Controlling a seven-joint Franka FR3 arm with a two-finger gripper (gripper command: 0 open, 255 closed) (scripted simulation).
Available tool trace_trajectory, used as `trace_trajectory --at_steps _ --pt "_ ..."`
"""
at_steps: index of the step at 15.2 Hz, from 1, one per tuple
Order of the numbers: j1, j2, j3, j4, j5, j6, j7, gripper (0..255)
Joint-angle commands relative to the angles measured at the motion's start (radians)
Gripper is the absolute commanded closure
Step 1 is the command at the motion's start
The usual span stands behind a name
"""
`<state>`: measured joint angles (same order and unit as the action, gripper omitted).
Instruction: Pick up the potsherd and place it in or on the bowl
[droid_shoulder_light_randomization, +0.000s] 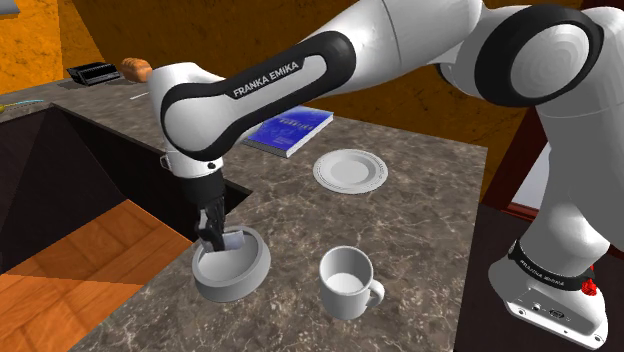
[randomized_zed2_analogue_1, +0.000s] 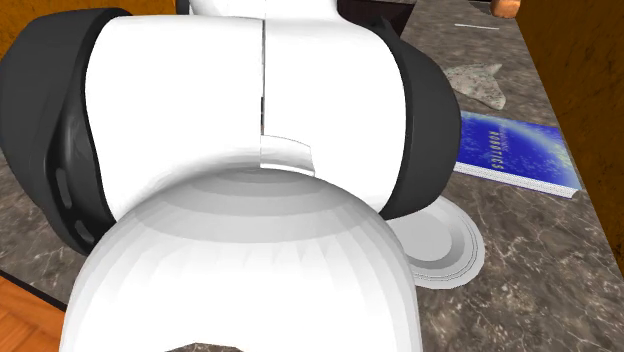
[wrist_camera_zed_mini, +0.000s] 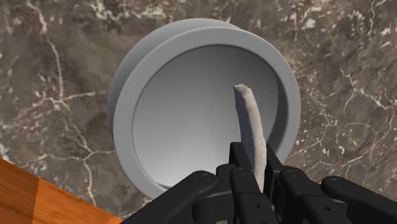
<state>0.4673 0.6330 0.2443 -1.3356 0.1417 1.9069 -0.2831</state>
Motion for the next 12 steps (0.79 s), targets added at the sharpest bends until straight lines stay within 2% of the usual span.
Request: trace_trajectory --at_steps 1,4,12 --pt "0.000 0.006 -0.001 -0.016 0.000 0.021 -0.005 255" --pt "0.000 0.017 -0.002 -0.033 0.000 0.049 -0.010 255" --pt "0.000 0.017 -0.002 -0.033 0.000 0.049 -0.010 255"
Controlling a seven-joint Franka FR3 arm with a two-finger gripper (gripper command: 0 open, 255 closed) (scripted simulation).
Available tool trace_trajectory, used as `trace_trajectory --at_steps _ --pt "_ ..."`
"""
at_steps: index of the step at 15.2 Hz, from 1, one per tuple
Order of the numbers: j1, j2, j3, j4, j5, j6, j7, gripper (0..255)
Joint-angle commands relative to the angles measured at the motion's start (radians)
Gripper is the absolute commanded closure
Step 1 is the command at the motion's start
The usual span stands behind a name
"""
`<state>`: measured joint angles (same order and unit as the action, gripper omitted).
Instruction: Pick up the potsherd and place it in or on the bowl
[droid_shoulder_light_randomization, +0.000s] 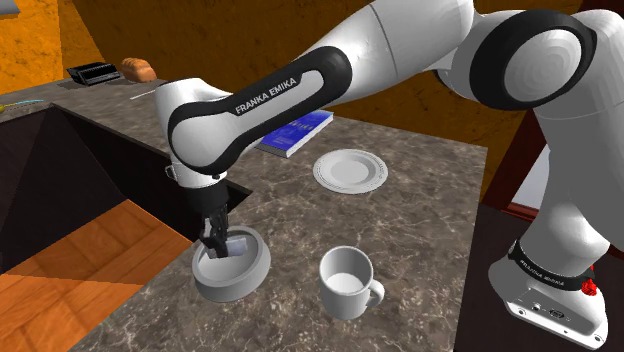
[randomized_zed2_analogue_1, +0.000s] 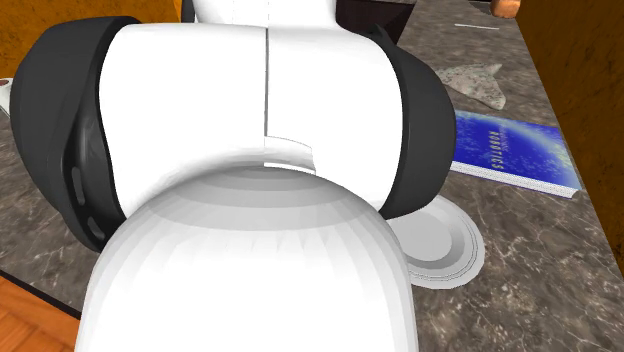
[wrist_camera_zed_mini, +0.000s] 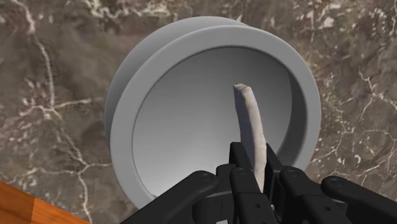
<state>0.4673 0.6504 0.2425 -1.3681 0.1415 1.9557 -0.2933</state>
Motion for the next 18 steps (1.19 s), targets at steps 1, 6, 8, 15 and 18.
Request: trace_trajectory --at_steps 1,6,8,15,18 --pt "0.000 0.000 0.000 0.000 0.000 0.000 0.000 0" --pt "0.000 0.000 0.000 0.000 0.000 0.000 0.000 0" --pt "-0.008 -0.015 -0.001 0.042 0.000 -0.058 0.001 0" --pt "-0.014 -0.023 -0.001 0.088 -0.001 -0.113 0.003 0" --pt "-0.014 -0.023 -0.001 0.088 -0.001 -0.113 0.003 0"
